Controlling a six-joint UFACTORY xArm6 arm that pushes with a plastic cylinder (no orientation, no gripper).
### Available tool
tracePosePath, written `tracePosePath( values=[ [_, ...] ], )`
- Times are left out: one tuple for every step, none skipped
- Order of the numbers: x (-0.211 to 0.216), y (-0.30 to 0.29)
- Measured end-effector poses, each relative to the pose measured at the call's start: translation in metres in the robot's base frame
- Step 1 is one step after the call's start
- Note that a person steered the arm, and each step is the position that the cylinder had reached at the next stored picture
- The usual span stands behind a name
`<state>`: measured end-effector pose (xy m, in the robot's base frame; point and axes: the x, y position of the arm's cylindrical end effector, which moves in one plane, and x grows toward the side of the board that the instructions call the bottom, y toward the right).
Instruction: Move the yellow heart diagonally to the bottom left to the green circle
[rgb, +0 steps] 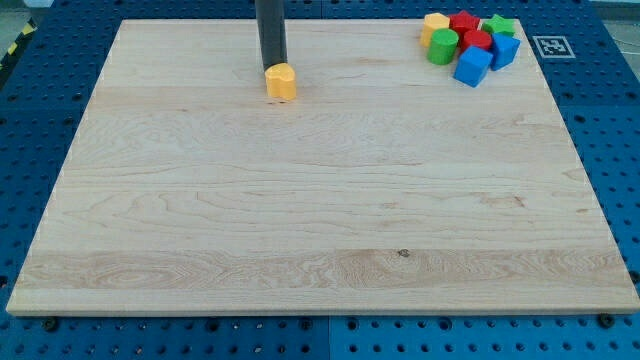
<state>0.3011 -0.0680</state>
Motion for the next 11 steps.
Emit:
tracePosePath(
  values=[
    [-0.02,0.015],
    [-0.01,0.06],
    [0.032,0.04],
    [0.034,0.01],
    [0.023,0.006],
    [0.027,-0.016],
    [0.059,-0.039],
    [0.066,-0.044],
    [0.073,-0.028],
    [0.104,-0.05],
    [0.108,-0.081]
  ],
)
